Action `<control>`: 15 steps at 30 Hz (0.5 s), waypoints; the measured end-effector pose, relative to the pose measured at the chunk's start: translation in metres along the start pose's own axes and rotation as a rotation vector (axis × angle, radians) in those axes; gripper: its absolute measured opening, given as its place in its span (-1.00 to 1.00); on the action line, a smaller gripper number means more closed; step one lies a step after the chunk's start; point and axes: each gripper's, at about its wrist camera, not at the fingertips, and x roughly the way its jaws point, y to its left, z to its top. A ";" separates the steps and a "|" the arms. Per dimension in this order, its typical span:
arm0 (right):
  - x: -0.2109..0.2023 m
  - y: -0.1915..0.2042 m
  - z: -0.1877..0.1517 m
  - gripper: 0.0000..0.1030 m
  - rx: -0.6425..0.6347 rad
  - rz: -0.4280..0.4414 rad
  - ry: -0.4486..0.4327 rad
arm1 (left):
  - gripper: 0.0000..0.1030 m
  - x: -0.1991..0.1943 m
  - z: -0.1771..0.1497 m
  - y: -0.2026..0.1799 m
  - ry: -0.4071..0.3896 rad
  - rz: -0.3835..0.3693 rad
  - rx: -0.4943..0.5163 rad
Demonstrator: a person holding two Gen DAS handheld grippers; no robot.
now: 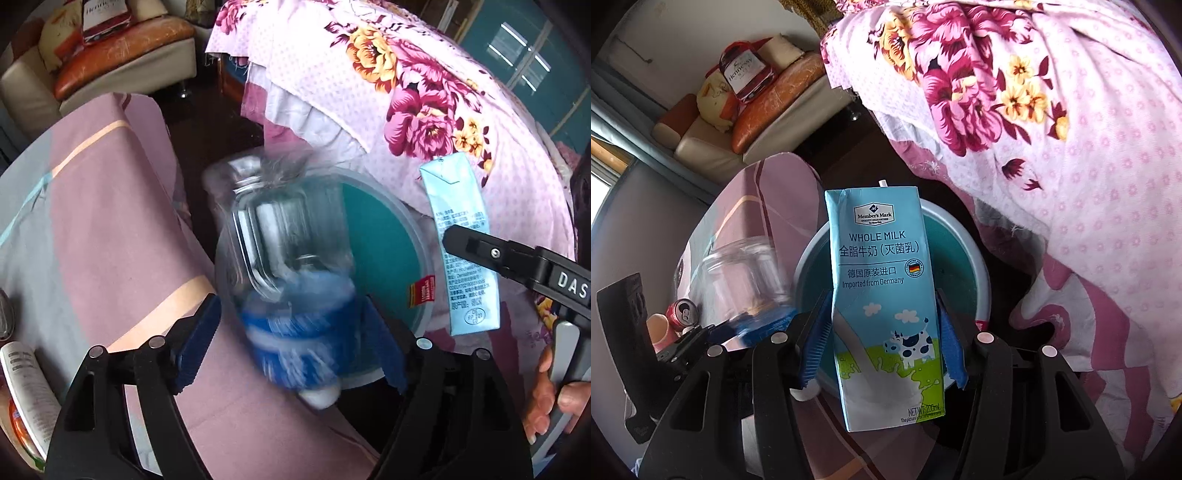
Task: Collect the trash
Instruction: 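Carry the bottle and milk carton over the teal bucket with both grippers, then open both grippers to drop the bottle and carton into the bucket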
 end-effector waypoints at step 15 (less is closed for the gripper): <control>0.015 0.018 -0.010 0.01 -0.033 -0.018 0.056 | 0.62 -0.034 -0.021 0.021 -0.024 -0.023 -0.076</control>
